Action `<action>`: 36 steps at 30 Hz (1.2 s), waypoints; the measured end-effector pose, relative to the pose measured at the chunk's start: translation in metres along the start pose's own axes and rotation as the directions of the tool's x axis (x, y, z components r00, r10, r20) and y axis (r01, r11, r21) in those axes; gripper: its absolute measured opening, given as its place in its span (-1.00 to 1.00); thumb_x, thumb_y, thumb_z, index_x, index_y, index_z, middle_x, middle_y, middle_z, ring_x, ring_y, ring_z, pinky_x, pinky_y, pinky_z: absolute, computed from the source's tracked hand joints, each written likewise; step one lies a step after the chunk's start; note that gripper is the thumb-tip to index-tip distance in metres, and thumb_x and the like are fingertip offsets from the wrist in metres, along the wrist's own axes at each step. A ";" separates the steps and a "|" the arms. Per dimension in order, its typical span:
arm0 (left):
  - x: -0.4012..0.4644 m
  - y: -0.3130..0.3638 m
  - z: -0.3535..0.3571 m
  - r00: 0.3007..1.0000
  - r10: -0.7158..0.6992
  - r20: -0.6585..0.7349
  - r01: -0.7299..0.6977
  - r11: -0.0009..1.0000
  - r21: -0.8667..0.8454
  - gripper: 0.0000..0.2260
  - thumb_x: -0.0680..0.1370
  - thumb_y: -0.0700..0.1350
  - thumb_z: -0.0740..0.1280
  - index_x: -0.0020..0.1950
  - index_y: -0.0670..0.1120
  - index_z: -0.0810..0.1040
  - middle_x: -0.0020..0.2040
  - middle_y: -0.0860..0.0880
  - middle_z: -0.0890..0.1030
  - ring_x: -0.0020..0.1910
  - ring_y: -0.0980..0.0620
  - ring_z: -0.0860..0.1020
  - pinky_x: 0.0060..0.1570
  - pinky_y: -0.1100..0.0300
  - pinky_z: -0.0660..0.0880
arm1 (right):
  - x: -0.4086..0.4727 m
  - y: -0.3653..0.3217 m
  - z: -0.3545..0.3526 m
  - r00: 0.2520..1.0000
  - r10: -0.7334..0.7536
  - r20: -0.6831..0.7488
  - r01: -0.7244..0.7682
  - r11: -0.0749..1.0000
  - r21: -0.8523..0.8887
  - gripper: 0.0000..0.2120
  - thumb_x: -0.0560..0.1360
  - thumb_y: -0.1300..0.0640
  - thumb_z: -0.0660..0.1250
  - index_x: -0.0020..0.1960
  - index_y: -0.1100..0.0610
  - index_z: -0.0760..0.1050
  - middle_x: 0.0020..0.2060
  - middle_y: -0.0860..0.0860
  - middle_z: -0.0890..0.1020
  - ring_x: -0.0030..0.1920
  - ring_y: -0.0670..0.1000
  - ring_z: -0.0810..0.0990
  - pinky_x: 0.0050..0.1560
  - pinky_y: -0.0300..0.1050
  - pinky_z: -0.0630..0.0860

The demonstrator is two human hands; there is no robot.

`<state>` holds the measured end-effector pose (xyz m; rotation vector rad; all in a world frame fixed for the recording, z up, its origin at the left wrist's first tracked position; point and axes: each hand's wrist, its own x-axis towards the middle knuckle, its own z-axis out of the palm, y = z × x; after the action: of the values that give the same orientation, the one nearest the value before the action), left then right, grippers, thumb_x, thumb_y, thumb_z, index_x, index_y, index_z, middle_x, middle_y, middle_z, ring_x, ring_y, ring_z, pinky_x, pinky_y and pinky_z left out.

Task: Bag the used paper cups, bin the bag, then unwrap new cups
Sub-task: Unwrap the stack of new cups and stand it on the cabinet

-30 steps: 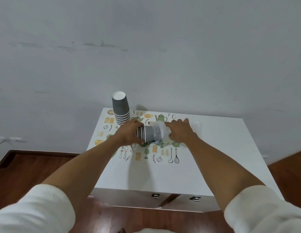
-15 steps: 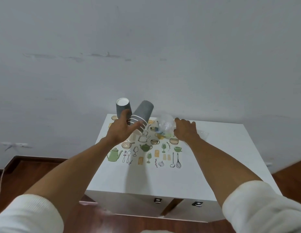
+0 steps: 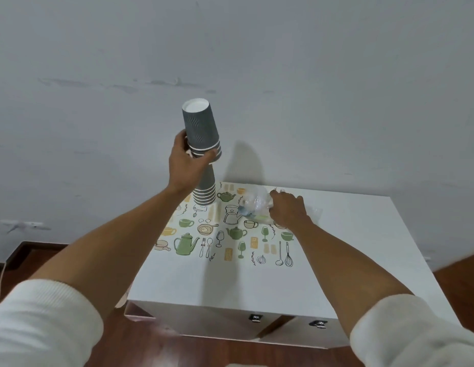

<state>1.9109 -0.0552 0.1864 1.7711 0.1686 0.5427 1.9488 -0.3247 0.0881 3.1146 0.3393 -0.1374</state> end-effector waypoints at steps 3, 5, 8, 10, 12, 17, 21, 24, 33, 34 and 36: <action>0.013 -0.012 -0.006 1.000 -0.001 -0.002 0.001 0.996 0.088 -0.28 0.43 -0.10 0.63 0.52 -0.08 0.39 0.32 0.01 0.59 0.22 0.08 0.56 0.06 0.40 0.50 | 0.001 -0.002 0.001 1.000 0.015 0.005 -0.015 1.000 0.005 -0.68 0.56 0.14 0.23 0.31 0.09 0.41 0.14 0.07 0.59 0.18 0.15 0.57 0.15 0.06 0.34; 0.014 -0.022 -0.008 0.999 -0.045 0.028 0.041 0.991 0.131 -0.28 0.44 -0.12 0.62 0.53 -0.09 0.39 0.31 0.00 0.60 0.20 0.06 0.57 0.05 0.35 0.52 | 0.001 -0.001 0.003 1.000 0.016 0.010 -0.016 1.000 0.006 -0.67 0.55 0.14 0.23 0.31 0.09 0.40 0.13 0.07 0.58 0.17 0.15 0.57 0.15 0.06 0.34; 0.008 -0.044 -0.007 0.984 -0.143 0.110 0.123 0.978 0.169 -0.29 0.47 -0.10 0.61 0.54 -0.05 0.37 0.26 0.05 0.59 0.18 0.03 0.57 0.08 0.22 0.56 | 0.003 -0.001 0.004 0.999 0.024 0.029 -0.024 1.000 0.002 -0.64 0.56 0.13 0.22 0.35 0.07 0.39 0.16 0.06 0.58 0.19 0.15 0.56 0.17 0.07 0.34; 0.003 -0.055 -0.007 0.969 -0.200 0.147 0.169 0.965 0.201 -0.28 0.49 -0.09 0.59 0.57 -0.04 0.34 0.27 0.06 0.57 0.19 0.02 0.55 0.05 0.25 0.51 | 0.003 -0.002 0.005 0.999 0.026 0.035 -0.026 1.000 0.001 -0.64 0.58 0.12 0.22 0.37 0.07 0.38 0.18 0.06 0.58 0.21 0.15 0.55 0.18 0.07 0.35; -0.001 -0.064 -0.006 0.952 -0.265 0.150 0.233 0.951 0.203 -0.24 0.50 -0.08 0.59 0.60 -0.05 0.28 0.35 0.00 0.55 0.27 -0.04 0.56 0.17 0.13 0.50 | 0.003 -0.002 0.005 0.999 0.025 0.041 -0.025 1.000 0.000 -0.62 0.58 0.11 0.21 0.39 0.08 0.38 0.19 0.07 0.58 0.22 0.15 0.55 0.19 0.07 0.35; -0.026 -0.073 0.031 0.640 -0.765 -0.070 0.765 0.643 -0.036 -0.15 0.44 0.07 0.50 0.59 -0.23 0.20 0.40 -0.19 0.44 0.17 -0.18 0.59 0.18 0.00 0.53 | -0.001 -0.006 0.006 1.000 0.006 0.025 -0.005 1.000 -0.018 -0.63 0.57 0.12 0.22 0.36 0.10 0.39 0.16 0.08 0.59 0.19 0.16 0.55 0.18 0.07 0.35; -0.054 -0.067 0.074 0.596 -0.758 0.264 0.775 0.630 0.058 -0.42 0.51 0.29 0.40 0.29 -0.15 0.53 -0.03 -0.06 0.56 -0.10 -0.08 0.56 -0.04 0.05 0.51 | -0.004 -0.008 0.009 0.999 -0.034 0.021 0.033 0.999 0.024 -0.53 0.55 0.04 0.29 0.43 0.09 0.33 0.18 0.08 0.58 0.23 0.18 0.53 0.18 0.08 0.32; -0.059 -0.059 0.095 0.685 -0.662 0.305 0.618 0.749 0.237 -0.58 0.56 0.21 0.44 0.13 -0.13 0.55 -0.05 -0.07 0.58 0.07 -0.17 0.57 -0.01 0.09 0.43 | -0.009 -0.003 0.006 0.971 -0.090 0.219 0.027 0.961 0.275 -0.19 0.40 -0.07 0.41 0.57 -0.08 0.14 0.28 0.06 0.54 0.33 0.19 0.43 0.27 0.09 0.28; -0.063 -0.081 0.093 0.763 -0.578 0.288 0.565 0.814 0.134 -0.86 0.62 -0.06 0.41 0.07 -0.11 0.54 -0.08 -0.09 0.58 -0.11 -0.07 0.52 -0.15 0.11 0.47 | -0.022 0.052 0.010 0.724 0.649 0.232 -0.576 0.385 0.721 -0.49 0.60 -0.05 0.16 0.44 0.24 0.31 0.37 0.22 0.48 0.36 0.27 0.45 0.34 0.12 0.38; -0.065 -0.080 0.092 0.764 -0.572 0.299 0.564 0.817 0.121 -0.87 0.64 -0.06 0.39 0.05 -0.10 0.52 -0.13 -0.07 0.56 -0.16 -0.04 0.51 -0.22 0.14 0.46 | -0.026 0.055 0.014 0.698 0.635 0.331 -0.608 0.280 0.743 -0.49 0.60 -0.06 0.20 0.40 0.27 0.34 0.29 0.20 0.52 0.27 0.27 0.51 0.24 0.06 0.43; -0.069 -0.078 0.092 0.765 -0.562 0.314 0.563 0.821 0.096 -0.87 0.67 -0.05 0.34 -0.04 -0.05 0.49 -0.23 -0.03 0.51 -0.25 0.00 0.47 -0.27 0.16 0.43 | -0.031 0.057 0.020 0.710 0.551 0.438 -0.601 0.151 0.785 -0.50 0.58 -0.04 0.32 0.32 0.33 0.42 0.09 0.17 0.55 0.08 0.20 0.54 0.05 -0.06 0.42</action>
<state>1.9039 -0.1415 0.0774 1.6686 0.4474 -0.1964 1.9296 -0.3874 0.0705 3.8641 -1.5493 -0.5484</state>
